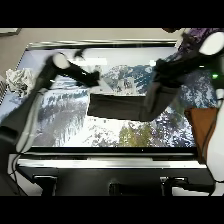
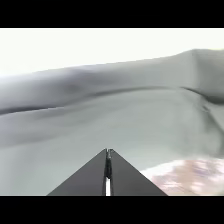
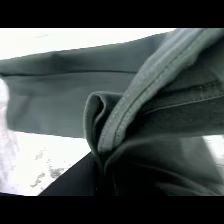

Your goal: Fold the clothes and pants, and hang the long-sleeved shirts on hangers.

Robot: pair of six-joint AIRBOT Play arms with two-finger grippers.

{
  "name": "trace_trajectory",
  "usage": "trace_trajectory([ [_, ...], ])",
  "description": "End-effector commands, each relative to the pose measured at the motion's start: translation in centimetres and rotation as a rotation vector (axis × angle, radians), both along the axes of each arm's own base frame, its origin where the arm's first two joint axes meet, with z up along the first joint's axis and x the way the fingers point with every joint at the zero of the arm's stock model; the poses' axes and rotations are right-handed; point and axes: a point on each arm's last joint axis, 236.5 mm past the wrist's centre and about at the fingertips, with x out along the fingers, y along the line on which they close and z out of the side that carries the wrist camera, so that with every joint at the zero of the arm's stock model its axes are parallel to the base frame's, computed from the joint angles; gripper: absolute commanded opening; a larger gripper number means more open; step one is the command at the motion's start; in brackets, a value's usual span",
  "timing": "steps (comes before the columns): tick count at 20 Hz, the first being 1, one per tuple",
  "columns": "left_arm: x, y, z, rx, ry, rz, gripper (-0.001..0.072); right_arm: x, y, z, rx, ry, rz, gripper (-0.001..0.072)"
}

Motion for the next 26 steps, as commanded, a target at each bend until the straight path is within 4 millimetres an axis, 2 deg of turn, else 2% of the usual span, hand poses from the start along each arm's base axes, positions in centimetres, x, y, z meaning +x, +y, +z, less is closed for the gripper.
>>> trace_trajectory([
  [1, -0.1, 10.7, 3.3, 0.136, 0.002, 0.136, 0.0018, 0.6, 7.0, -1.0, 0.06, -0.004, 0.007, 0.0024],
  [5, -0.5, 16.5, 4.7, 0.147, 0.033, 0.228, 0.0018, 0.9, 13.7, -2.6, 0.132, -0.003, 0.013, 0.0024],
  [8, -0.6, 19.4, 5.1, 0.148, 0.042, 0.28, 0.0019, 0.8, 17.3, -3.9, 0.167, 0.006, 0.028, 0.0024],
  [11, -0.5, 21.4, 5.5, 0.147, 0.039, 0.322, 0.0018, 1.1, 20.0, -5.1, 0.21, 0.014, 0.02, 0.0024],
  [13, -0.4, 22.3, 5.6, 0.146, 0.038, 0.34, 0.0019, 1.7, 21.8, -5.2, 0.272, 0.003, 0.014, 0.0024],
  [16, -0.4, 22.9, 5.6, 0.148, 0.037, 0.349, 0.0019, 2.3, 23.3, -5.9, 0.322, 0.006, 0.002, 0.0024],
  [20, -0.4, 22.9, 5.5, 0.149, 0.037, 0.346, 0.0019, 1.8, 25.1, -8.3, 0.315, 0.04, 0.031, 0.0024],
  [24, -0.3, 22.9, 5.5, 0.149, 0.035, 0.347, 0.0019, 1.8, 28.6, -8.8, 0.365, -0.016, 0.083, 0.0025],
  [26, -0.3, 22.9, 5.5, 0.149, 0.035, 0.348, 0.0019, 1.4, 29.5, -9.6, 0.377, 0.001, 0.09, 0.0026],
])
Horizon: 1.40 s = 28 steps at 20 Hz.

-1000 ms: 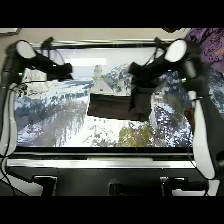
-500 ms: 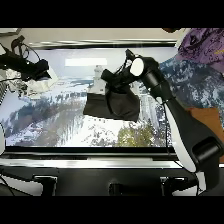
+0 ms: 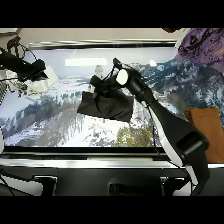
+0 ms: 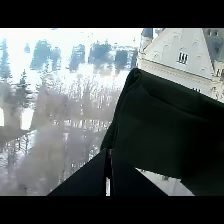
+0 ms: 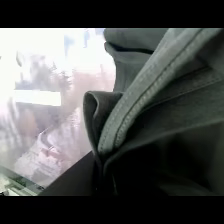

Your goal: Fold the clothes and pants, and hang the long-sleeved shirts on hangers.

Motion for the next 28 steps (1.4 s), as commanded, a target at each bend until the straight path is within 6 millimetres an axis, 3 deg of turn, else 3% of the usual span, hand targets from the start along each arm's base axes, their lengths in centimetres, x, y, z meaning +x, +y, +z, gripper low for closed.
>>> trace_trajectory([
  [1, 0.0, 0.1, 0.0, 0.0, -0.003, 0.002, 0.0019, -0.5, 2.3, -0.9, 0.034, -0.002, 0.026, 0.0029],
  [2, 0.0, 0.1, 0.0, 0.0, -0.003, 0.002, 0.0019, -0.6, 2.6, -1.1, 0.039, -0.007, 0.038, 0.0097],
  [4, 0.0, 0.1, 0.0, 0.0, -0.002, 0.003, 0.0019, -0.8, 3.5, -0.1, 0.077, -0.04, 0.068, 0.0401],
  [5, 0.0, 0.1, 0.0, 0.0, -0.002, 0.003, 0.0019, -1.0, 4.2, 0.9, 0.114, -0.063, 0.097, 0.0481],
  [7, 0.0, 0.1, 0.0, 0.0, -0.002, 0.003, 0.0019, -1.1, 4.3, 3.7, 0.146, -0.139, 0.126, 0.0481],
  [9, 0.0, 0.1, 0.0, 0.0, -0.002, 0.003, 0.0019, -0.8, 2.7, 6.8, 0.135, -0.214, 0.125, 0.0481],
  [11, 0.0, 0.1, 0.0, 0.0, -0.002, 0.003, 0.0019, 0.3, -1.5, 10.0, 0.127, -0.236, 0.088, 0.0481],
  [14, 0.0, 0.1, 0.1, -0.001, -0.001, 0.002, 0.0019, 1.5, -11.8, 13.2, 0.039, -0.254, 0.047, 0.0481],
  [16, -0.1, 0.1, 0.0, -0.001, 0.001, 0.002, 0.0019, 2.1, -18.8, 13.7, -0.034, -0.254, 0.006, 0.0497],
  [18, -0.1, 0.1, 0.0, -0.001, 0.001, 0.002, 0.0019, 2.7, -25.0, 11.8, -0.082, -0.199, -0.045, 0.052],
  [20, 0.0, 0.1, 0.0, 0.0, 0.001, 0.002, 0.0019, 2.6, -28.2, 7.6, -0.075, -0.112, -0.077, 0.055],
  [23, 0.0, 0.1, 0.0, 0.0, 0.001, 0.002, 0.0019, 1.3, -28.1, -0.4, 0.042, 0.023, -0.113, 0.0551],
  [25, 0.0, 0.1, 0.0, 0.0, 0.0, 0.002, 0.002, 0.0, -26.8, -5.5, 0.143, 0.11, -0.153, 0.0549],
  [28, 0.0, 0.1, 0.0, 0.0, 0.0, 0.002, 0.002, -1.6, -24.6, -10.5, 0.266, 0.194, -0.162, 0.0532],
])
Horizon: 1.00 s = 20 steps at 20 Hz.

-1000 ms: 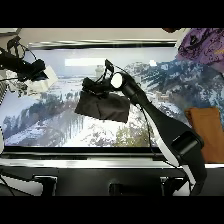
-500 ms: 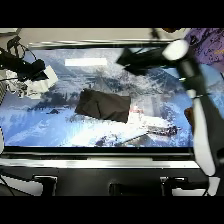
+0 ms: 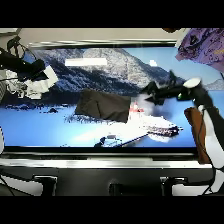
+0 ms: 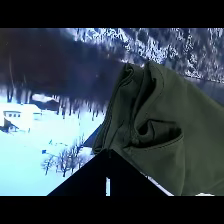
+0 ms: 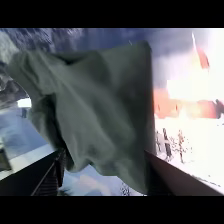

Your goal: Fold the clothes and pants, and hang the long-sleeved shirts on hangers.

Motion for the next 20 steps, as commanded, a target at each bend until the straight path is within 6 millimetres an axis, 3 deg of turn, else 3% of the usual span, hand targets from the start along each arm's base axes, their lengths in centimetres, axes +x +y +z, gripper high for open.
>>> trace_trajectory([
  [1, 0.0, 0.0, 0.0, 0.0, 0.0, 0.001, 0.0019, -1.6, 2.0, -5.2, 0.133, 0.063, -0.029, 0.0532],
  [7, 0.4, 0.1, 0.1, 0.0, -0.015, 0.005, 0.002, -1.9, 6.1, -9.5, 0.073, 0.097, -0.008, 0.0511],
  [12, 0.4, 0.3, 0.0, 0.008, -0.015, 0.009, 0.002, -1.6, 7.1, -10.5, 0.075, 0.116, -0.041, 0.0374],
  [14, 0.3, 0.3, -0.4, 0.01, -0.003, 0.01, 0.002, -1.5, 7.4, -10.3, 0.086, 0.116, -0.043, 0.0254],
  [16, 0.1, 0.4, -1.0, 0.011, 0.013, 0.01, 0.002, -1.7, 7.7, -10.0, 0.092, 0.107, -0.022, 0.0041],
  [18, 0.0, 0.4, -1.2, 0.011, 0.018, 0.01, 0.002, -1.2, 8.0, -8.5, 0.11, 0.083, -0.001, 0.0025],
  [20, 0.0, 0.4, -1.2, 0.011, 0.018, 0.01, 0.002, 1.1, 7.1, -5.1, 0.117, 0.002, -0.009, 0.0025],
])
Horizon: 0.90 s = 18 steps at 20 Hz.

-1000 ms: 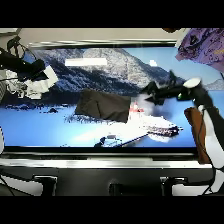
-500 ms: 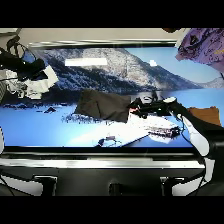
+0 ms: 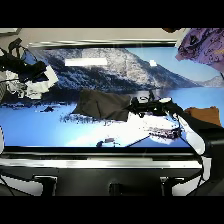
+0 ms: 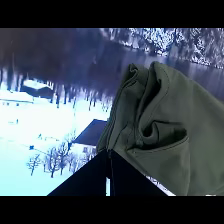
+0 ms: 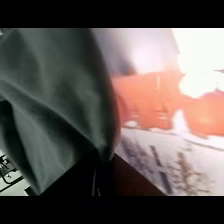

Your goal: Fold the clothes and pants, and hang the long-sleeved shirts on hangers.

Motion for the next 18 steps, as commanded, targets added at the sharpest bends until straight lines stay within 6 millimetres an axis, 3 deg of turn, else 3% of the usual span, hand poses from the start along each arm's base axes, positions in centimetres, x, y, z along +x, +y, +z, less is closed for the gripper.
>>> trace_trajectory([
  [1, -0.1, 0.1, -0.2, 0.001, 0.005, 0.001, 0.002, 3.0, -1.3, 5.0, 0.016, -0.095, -0.022, 0.0025],
  [4, -0.1, 0.0, -0.2, 0.001, 0.006, 0.0, 0.002, 6.3, -5.6, 11.1, -0.019, -0.19, -0.091, 0.0024],
  [8, -0.3, 0.0, -0.2, 0.001, 0.015, -0.003, 0.002, 8.3, -13.5, 17.1, -0.156, -0.272, -0.201, 0.0024],
  [12, -0.4, 0.0, 0.2, 0.002, 0.005, -0.002, 0.002, 8.7, -22.7, 21.3, -0.256, -0.295, -0.367, 0.0024],
  [18, -0.6, 0.0, 0.9, 0.003, -0.008, -0.002, 0.002, 7.6, -34.6, 25.6, -0.361, -0.297, -0.617, 0.0024],
])
